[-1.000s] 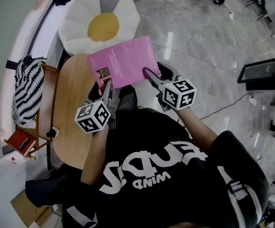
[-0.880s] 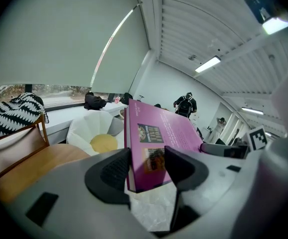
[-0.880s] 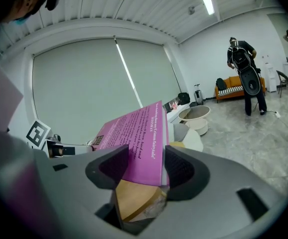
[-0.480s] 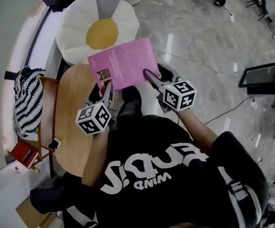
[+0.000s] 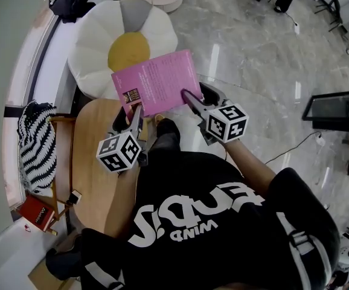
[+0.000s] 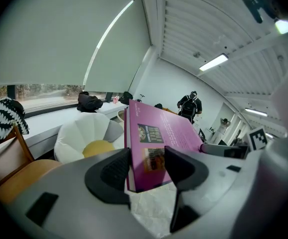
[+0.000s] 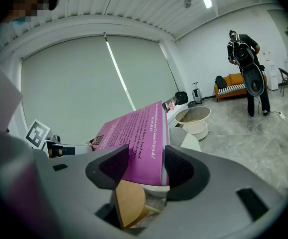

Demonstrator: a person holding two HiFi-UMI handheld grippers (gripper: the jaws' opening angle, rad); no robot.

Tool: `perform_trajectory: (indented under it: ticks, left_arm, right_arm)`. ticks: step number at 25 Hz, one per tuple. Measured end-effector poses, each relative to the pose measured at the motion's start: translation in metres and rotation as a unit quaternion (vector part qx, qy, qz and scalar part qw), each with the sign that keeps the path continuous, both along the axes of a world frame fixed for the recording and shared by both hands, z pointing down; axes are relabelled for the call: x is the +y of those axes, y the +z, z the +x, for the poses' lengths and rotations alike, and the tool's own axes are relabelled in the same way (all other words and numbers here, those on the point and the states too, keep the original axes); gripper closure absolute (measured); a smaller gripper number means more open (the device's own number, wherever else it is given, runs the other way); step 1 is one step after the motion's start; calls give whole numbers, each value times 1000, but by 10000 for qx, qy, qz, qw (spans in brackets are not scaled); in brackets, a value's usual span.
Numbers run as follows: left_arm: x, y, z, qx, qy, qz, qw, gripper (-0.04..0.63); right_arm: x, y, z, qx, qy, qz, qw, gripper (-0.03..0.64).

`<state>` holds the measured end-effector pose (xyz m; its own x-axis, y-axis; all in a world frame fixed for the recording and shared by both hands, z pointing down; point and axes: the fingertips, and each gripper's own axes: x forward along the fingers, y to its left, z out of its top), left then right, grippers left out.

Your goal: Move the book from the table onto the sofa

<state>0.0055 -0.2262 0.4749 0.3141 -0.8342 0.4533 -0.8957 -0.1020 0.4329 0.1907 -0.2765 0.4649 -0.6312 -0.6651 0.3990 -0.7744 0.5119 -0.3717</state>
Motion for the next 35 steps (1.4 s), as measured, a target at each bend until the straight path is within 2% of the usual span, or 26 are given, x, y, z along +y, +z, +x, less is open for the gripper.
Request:
perform_trajectory:
  ticks: [9,19,28,35]
  left_arm:
    - [-83,-7,-22,54,-188,-10,9998,367]
    - [-141,-4,-67,56,-490,-134,9987,367]
    - [-178,-1,-73,58,-662,-178,9976,367]
    - [-231,-1,-80,-6,-980,-177,9950,367]
  right_arm:
    - [-86,-8,-23,23,-34,-27,10000,394]
    - [-157,-5,-72,-14,-328,-79,9994,394]
    - [-200,0,-80,-19,-438,-146,9989,394]
    - [-265,2,-92,-61,-818,-118,9966,394]
